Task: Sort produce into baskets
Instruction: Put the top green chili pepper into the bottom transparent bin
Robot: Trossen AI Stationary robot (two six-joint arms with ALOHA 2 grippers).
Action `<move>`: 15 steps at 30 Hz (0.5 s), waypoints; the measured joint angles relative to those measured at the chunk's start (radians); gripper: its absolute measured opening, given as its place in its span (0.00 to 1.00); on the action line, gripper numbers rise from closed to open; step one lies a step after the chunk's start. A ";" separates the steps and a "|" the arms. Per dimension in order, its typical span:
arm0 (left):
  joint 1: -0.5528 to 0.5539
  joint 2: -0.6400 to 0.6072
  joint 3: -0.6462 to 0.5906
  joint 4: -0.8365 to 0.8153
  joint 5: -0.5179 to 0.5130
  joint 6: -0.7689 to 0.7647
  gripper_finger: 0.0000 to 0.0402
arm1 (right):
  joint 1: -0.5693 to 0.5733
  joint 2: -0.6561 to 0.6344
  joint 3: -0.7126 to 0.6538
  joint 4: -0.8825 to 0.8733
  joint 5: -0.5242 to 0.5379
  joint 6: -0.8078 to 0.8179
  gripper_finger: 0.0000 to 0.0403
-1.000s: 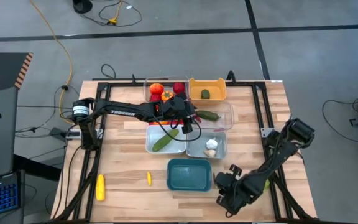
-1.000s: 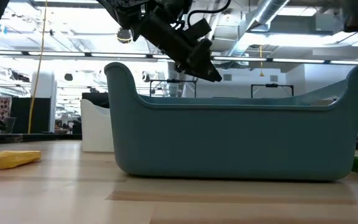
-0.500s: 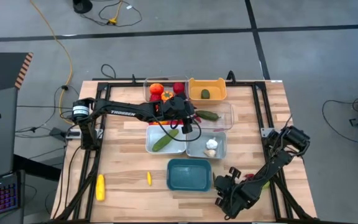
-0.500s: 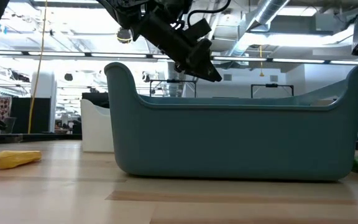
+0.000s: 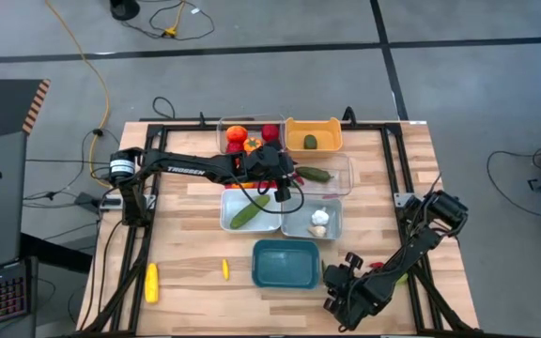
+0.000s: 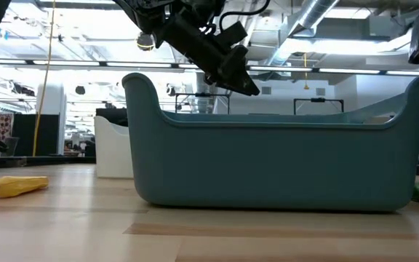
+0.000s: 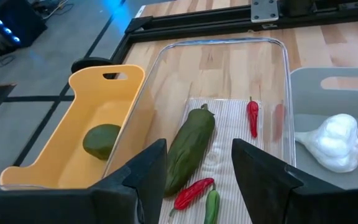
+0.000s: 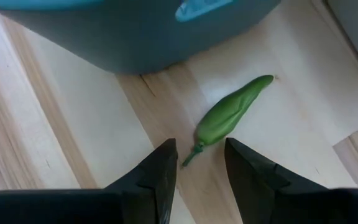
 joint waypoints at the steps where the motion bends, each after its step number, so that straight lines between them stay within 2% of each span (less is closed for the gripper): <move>1: 0.000 0.000 0.000 0.000 0.000 0.000 0.42 | 0.000 0.000 0.000 0.001 0.012 0.003 0.41; 11: 0.000 0.000 0.000 0.000 0.001 0.000 0.42 | -0.035 0.004 0.000 -0.009 0.037 0.036 0.40; 15: 0.000 0.000 0.000 0.000 0.001 0.000 0.42 | -0.048 0.009 0.000 -0.009 0.019 0.036 0.36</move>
